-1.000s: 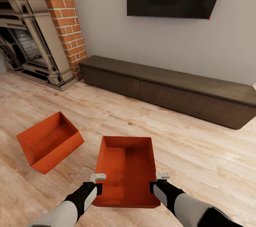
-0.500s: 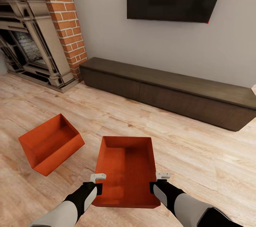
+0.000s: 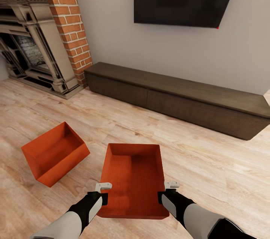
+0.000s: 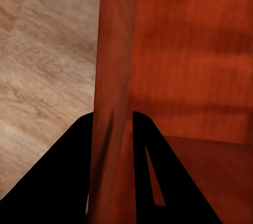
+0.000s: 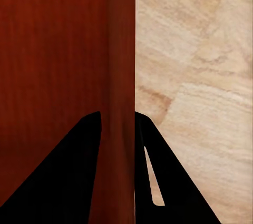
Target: Move the two storage containers from the living room to the garage. In the garage, place one container on the floor and stack the other container on top of it (either order is fine).
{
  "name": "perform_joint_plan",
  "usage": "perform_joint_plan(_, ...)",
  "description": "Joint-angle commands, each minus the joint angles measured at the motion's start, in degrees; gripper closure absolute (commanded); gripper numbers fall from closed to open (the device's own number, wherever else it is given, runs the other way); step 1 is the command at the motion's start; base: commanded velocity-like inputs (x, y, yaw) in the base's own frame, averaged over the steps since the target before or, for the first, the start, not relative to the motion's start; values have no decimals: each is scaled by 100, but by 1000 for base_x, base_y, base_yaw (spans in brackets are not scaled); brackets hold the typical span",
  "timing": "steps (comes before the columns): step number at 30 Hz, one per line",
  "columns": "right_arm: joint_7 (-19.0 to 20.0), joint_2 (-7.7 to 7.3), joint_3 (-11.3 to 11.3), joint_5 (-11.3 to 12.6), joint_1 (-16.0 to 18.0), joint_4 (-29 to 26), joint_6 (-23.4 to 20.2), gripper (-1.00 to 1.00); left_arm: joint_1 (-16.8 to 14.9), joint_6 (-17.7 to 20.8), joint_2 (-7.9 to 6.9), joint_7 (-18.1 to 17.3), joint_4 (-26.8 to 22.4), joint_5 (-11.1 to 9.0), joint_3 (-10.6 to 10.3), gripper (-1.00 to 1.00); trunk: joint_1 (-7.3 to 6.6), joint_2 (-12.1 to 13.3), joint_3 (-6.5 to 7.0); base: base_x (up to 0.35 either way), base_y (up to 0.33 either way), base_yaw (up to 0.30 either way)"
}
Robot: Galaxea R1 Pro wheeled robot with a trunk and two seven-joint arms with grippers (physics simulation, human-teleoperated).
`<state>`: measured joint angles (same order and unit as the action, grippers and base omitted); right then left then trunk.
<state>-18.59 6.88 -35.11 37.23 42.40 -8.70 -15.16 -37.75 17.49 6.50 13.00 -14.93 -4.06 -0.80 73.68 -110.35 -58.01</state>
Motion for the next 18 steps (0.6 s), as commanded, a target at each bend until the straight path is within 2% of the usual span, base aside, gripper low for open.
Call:
perform_joint_plan(1, -57, -6, -44, -154, 5, -18, 250, 100, 4, 53, -9, 142, 8, 36, -8, 100, -23, 40, 14, 0, 0, 0)
perform_joint_plan(18, -31, -11, -42, -155, 5, -18, 242, 100, 4, 53, -9, 139, 8, 36, -8, 100, -397, 722, 320, 0, 0, 0)
